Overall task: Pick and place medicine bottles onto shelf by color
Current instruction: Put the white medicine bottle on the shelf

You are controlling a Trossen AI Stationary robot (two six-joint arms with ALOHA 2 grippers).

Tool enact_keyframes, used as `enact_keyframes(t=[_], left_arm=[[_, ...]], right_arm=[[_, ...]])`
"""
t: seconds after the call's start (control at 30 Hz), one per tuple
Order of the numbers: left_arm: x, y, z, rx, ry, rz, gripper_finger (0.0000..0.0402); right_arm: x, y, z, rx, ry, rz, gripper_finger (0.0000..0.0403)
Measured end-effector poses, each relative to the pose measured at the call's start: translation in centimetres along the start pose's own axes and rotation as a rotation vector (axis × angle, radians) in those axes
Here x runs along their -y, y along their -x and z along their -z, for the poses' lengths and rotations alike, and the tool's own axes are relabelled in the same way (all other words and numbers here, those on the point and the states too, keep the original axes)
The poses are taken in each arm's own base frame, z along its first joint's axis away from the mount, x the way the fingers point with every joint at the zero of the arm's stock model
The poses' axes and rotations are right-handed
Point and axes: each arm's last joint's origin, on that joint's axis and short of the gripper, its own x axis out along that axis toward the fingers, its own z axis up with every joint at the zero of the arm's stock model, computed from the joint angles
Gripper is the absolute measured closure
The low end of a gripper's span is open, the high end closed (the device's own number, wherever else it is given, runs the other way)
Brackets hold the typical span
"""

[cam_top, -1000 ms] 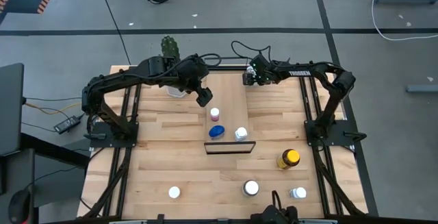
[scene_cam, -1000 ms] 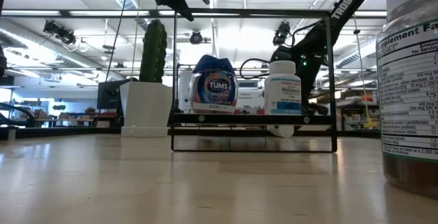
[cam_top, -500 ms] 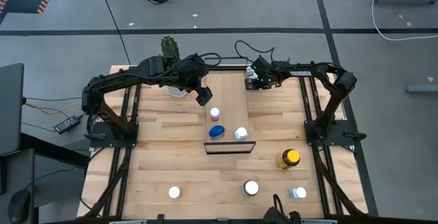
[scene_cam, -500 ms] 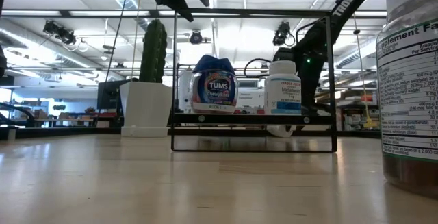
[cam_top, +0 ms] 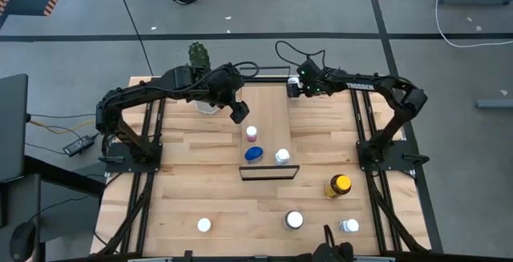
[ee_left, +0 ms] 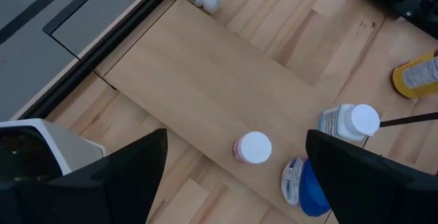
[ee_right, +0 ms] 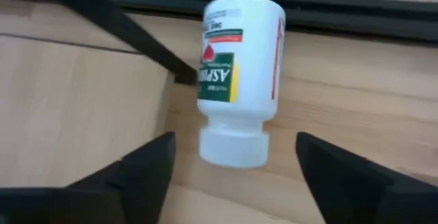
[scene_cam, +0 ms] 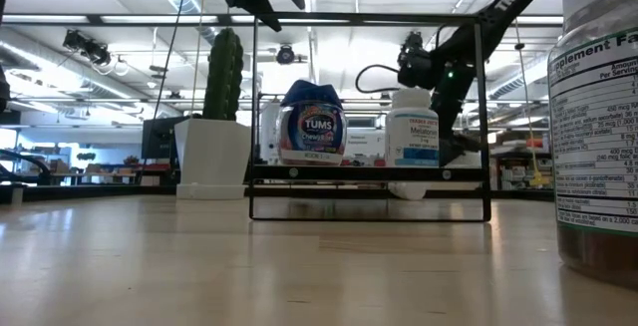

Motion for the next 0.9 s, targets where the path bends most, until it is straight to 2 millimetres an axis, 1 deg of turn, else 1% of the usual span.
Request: enact_keyframes(t=[0.07, 0.17, 0.27, 0.37, 0.43, 0.53, 0.77, 0.9], left_arm=[[0.0, 0.0, 0.0, 0.0, 0.0, 0.0, 0.0049], [0.0, 0.0, 0.0, -0.001, 0.0, -0.001, 0.0049], [0.0, 0.0, 0.0, -0.001, 0.0, -0.001, 0.0049], [0.0, 0.0, 0.0, -0.001, 0.001, -0.001, 0.0049], [0.0, 0.0, 0.0, -0.001, 0.0, -0.001, 0.0049], [0.0, 0.0, 0.0, -0.001, 0.001, -0.001, 0.0049], [0.0, 0.0, 0.0, -0.001, 0.001, -0.001, 0.0049], [0.0, 0.0, 0.0, -0.001, -0.004, -0.001, 0.0049]], right_arm=[[0.0, -0.5, 0.1, -0.002, -0.009, 0.014, 0.0069], [0.0, -1.5, 0.2, 0.0, -0.011, 0.027, 0.0056], [0.0, -2.5, 0.3, -0.001, -0.012, 0.028, 0.0057], [0.2, -3.4, 0.5, -0.017, -0.015, 0.039, 0.0066], [0.3, -3.8, 0.7, -0.03, -0.017, 0.048, 0.0077], [0.3, -3.8, 0.7, -0.024, -0.016, 0.057, 0.0105], [0.3, -3.8, 0.7, -0.012, -0.004, 0.07, 0.02], [0.3, -3.3, 0.8, -0.052, 0.003, 0.054, 0.0202]])
